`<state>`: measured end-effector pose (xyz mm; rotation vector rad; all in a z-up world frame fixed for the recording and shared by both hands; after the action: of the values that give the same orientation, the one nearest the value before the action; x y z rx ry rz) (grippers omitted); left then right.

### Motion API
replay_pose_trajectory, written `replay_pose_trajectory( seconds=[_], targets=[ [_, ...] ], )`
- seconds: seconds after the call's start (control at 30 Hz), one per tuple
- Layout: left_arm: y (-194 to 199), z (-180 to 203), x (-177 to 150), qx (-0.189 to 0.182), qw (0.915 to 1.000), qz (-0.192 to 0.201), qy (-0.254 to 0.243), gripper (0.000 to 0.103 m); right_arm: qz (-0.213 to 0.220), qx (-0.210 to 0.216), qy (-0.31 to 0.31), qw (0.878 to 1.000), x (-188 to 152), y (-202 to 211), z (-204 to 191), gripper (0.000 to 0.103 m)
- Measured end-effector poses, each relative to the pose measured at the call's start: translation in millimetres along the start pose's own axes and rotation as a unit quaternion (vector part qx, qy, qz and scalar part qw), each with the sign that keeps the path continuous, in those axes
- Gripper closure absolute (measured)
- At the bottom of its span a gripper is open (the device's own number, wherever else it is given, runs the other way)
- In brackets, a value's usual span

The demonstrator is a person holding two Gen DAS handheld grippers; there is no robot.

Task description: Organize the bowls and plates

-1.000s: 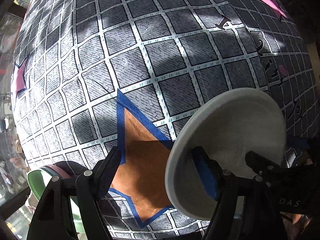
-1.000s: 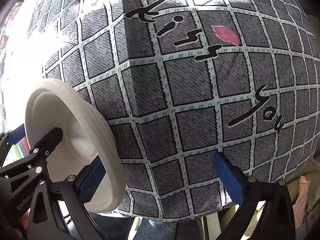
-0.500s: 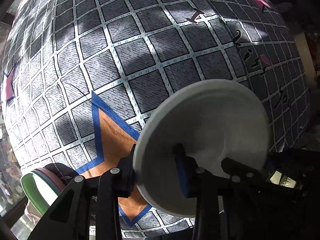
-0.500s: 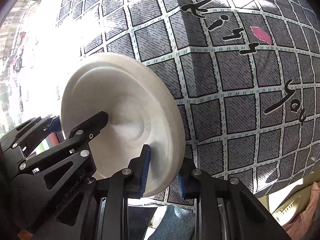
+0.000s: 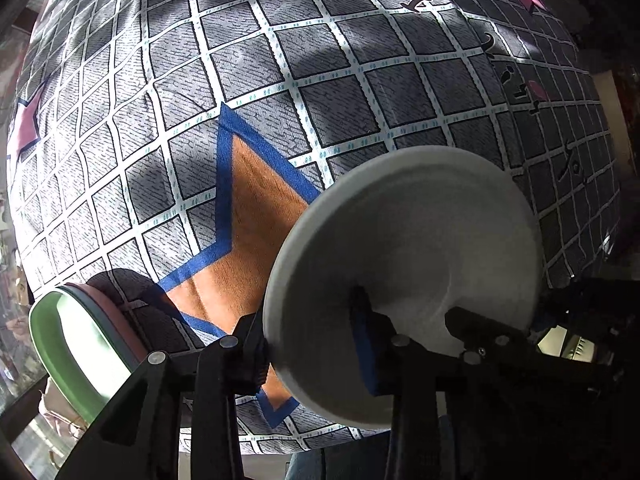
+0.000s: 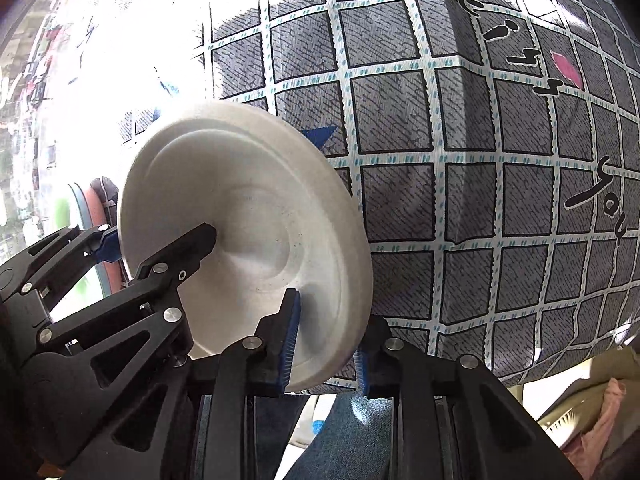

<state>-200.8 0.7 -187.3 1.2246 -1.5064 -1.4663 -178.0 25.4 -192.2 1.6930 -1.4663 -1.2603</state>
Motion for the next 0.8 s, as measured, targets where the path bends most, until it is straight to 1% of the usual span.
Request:
replay_pose_trajectory(
  seconds=[0.07, 0.13, 0.17, 0.37, 0.5, 0.63, 0.7, 0.8],
  targets=[
    [-0.6, 1.2, -5.0, -0.002, 1.0000, -0.001, -0.001, 0.065, -0.001, -0.002, 0.003, 1.000, -2.9, -3.7, -5.5, 0.076],
    [-2.4, -9.3, -12.7, -0.004, 1.0000, -0.001, -0.001, 0.065, -0.001, -0.005, 0.003, 1.000, -7.8, -10.8, -16.0, 0.076],
    [-2.7, -9.7, -14.8, -0.005, 1.0000, -0.001, -0.001, 0.065, -0.001, -0.005, 0.001, 1.000, -14.7, -19.4, -34.1, 0.076],
    [-7.1, -16.7, -23.0, -0.007, 0.9999, 0.000, -0.010, 0.065, 0.004, -0.004, -0.013, 1.000, -29.3, -34.8, -47.0, 0.076],
    [-10.4, -23.0, -28.7, -0.008, 0.9997, 0.006, -0.022, 0.065, 0.007, 0.003, -0.024, 1.000, -34.6, -34.6, -41.2, 0.076],
    [-5.8, -21.4, -20.1, -0.012, 0.9996, 0.007, -0.024, 0.065, 0.009, -0.002, -0.018, 1.000, -39.5, -29.8, -44.5, 0.076],
    [-2.2, -24.1, -16.1, -0.013, 0.9996, 0.005, -0.025, 0.065, 0.003, -0.002, -0.015, 1.000, -42.2, -18.7, -39.2, 0.076],
    [-2.6, -34.6, -23.2, -0.017, 0.9996, 0.005, -0.021, 0.065, -0.003, -0.005, -0.009, 1.000, -44.0, -15.8, -55.4, 0.076]
  ],
)
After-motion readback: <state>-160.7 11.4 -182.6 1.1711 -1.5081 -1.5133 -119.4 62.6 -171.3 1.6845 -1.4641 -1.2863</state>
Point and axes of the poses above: each gripper's, at about its wrist camera, not at the fingertips, and y roughly against the way its jaws point, z to its right, x to its top, the point moved 4 cm from there along -y, roughly the way its jaws point, and after that the axes turned 10 degrees about x, right-handed, at the moved point
